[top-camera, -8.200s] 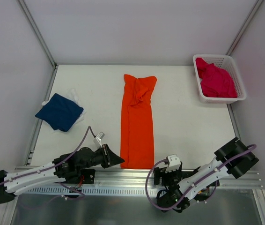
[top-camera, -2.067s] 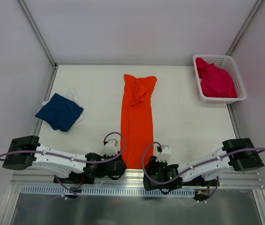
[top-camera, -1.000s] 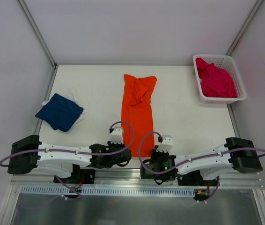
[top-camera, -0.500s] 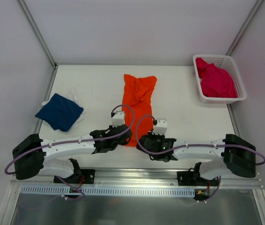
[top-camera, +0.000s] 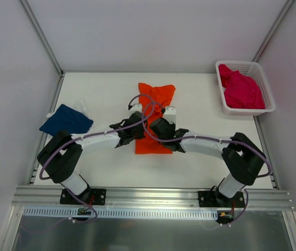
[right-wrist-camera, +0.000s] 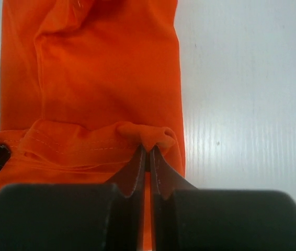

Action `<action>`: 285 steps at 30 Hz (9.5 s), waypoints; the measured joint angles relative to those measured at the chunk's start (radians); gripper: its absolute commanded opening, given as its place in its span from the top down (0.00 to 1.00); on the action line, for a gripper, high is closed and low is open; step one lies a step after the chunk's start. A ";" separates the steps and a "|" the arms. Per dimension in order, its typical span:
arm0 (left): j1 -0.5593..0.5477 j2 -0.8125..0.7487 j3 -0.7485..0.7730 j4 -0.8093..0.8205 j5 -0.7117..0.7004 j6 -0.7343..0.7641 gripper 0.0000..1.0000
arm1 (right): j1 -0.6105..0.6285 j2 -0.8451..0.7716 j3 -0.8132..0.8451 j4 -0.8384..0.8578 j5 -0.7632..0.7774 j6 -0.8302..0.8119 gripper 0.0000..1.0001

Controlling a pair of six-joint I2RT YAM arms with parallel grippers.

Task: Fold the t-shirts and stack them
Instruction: Fold the folded rectangular tshirt in 1/3 of the way, then grab one side of the 2/3 rectangular tshirt with both arms

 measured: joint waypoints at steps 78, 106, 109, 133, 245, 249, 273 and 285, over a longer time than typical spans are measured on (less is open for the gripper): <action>0.216 0.455 0.514 -0.025 0.339 0.078 1.00 | -0.275 0.319 0.307 0.134 -0.385 -0.174 1.00; 0.338 0.455 0.533 -0.048 0.406 0.120 1.00 | -0.390 0.276 0.260 0.134 -0.470 -0.208 0.99; 0.336 0.323 0.476 -0.064 0.388 0.122 1.00 | -0.391 0.127 0.216 0.146 -0.495 -0.238 0.96; 0.114 -0.198 -0.245 0.003 0.320 -0.105 0.01 | -0.342 -0.449 -0.467 0.207 -0.625 -0.002 0.16; 0.101 0.014 -0.317 0.483 0.312 -0.169 0.91 | -0.029 -0.173 -0.513 0.586 -0.237 0.193 0.41; 0.101 0.011 -0.316 0.473 0.312 -0.166 0.91 | -0.002 -0.205 -0.523 0.551 -0.189 0.201 0.33; 0.101 0.003 -0.313 0.453 0.311 -0.151 0.95 | 0.005 -0.110 -0.476 0.584 -0.030 0.226 0.32; 0.101 0.003 -0.314 0.453 0.311 -0.151 0.96 | -0.008 -0.074 -0.443 0.564 0.012 0.225 0.36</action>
